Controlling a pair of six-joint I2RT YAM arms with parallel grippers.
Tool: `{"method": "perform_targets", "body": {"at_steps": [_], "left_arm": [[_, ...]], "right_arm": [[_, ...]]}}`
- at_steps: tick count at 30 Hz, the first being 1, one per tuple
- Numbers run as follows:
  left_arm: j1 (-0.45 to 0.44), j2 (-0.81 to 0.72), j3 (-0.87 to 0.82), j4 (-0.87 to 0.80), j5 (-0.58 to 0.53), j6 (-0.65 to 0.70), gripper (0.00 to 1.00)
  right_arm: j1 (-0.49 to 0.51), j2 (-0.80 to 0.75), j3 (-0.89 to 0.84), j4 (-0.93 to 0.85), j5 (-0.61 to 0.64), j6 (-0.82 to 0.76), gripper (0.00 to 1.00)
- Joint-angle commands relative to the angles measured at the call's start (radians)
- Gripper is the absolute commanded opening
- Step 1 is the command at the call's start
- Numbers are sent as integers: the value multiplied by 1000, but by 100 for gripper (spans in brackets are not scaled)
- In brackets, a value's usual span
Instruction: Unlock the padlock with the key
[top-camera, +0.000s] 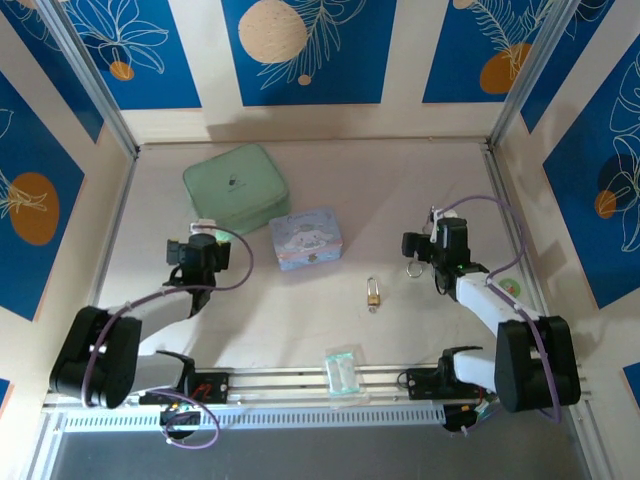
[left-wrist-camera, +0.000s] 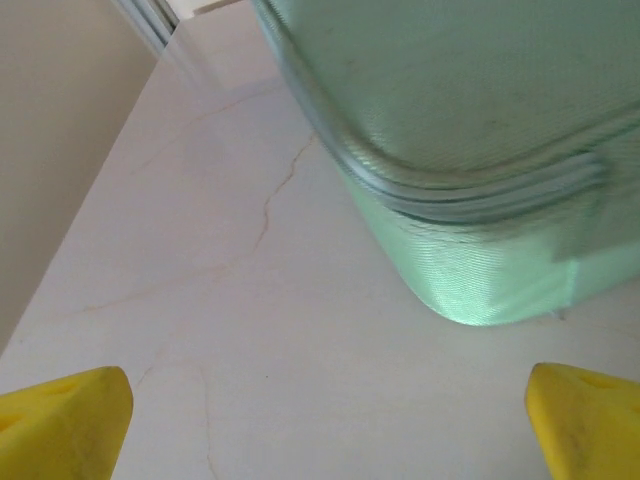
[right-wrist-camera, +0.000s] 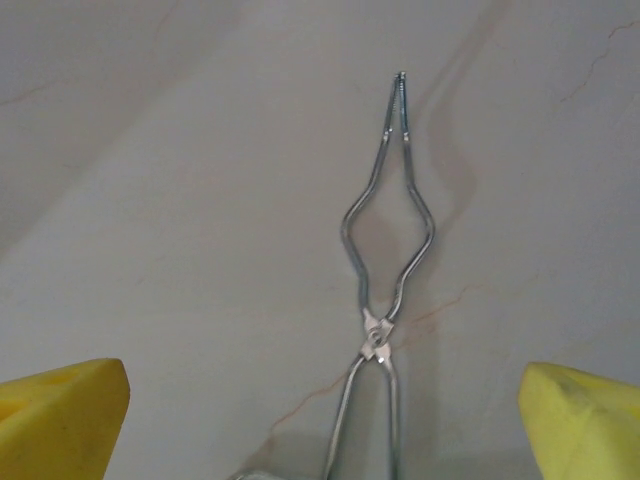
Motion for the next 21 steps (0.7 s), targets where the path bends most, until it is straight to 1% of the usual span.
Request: {"method": "perform_targets", "body": {"at_steps": [1, 3, 5, 6, 7, 8, 9, 11, 12, 15, 17, 18, 20, 21], "left_arm": [[63, 29, -22, 245, 140, -6, 100], [103, 67, -26, 327, 178, -17, 100], [146, 93, -15, 339, 228, -49, 100], [172, 117, -25, 383, 255, -79, 100], [195, 152, -45, 447, 283, -98, 100], [203, 169, -58, 509, 303, -90, 100], [203, 153, -54, 467, 318, -89, 100], [203, 167, -51, 487, 324, -84, 100], [203, 165, -45, 469, 334, -81, 100], [202, 193, -45, 495, 395, -61, 100], [203, 244, -53, 553, 417, -59, 100], [201, 281, -58, 619, 425, -44, 100], [199, 255, -39, 535, 422, -47, 100], [198, 269, -36, 553, 416, -43, 100]], "right_arm": [[-12, 45, -22, 304, -32, -82, 100], [-13, 73, -43, 388, -67, -75, 100], [-12, 114, -55, 468, -85, -69, 99], [-12, 141, -53, 501, -86, -74, 99], [-9, 153, -41, 493, -83, -81, 99], [-13, 164, -39, 508, -94, -81, 99], [-22, 183, -44, 537, -113, -70, 99], [-29, 224, -53, 586, -125, -65, 99], [-31, 253, -57, 620, -123, -60, 99], [-59, 307, -78, 710, -150, -33, 99], [-68, 293, -65, 657, -165, -28, 99], [-69, 302, -70, 684, -166, -28, 99], [-70, 295, -67, 667, -166, -28, 99], [-68, 299, -67, 673, -164, -30, 99]]}}
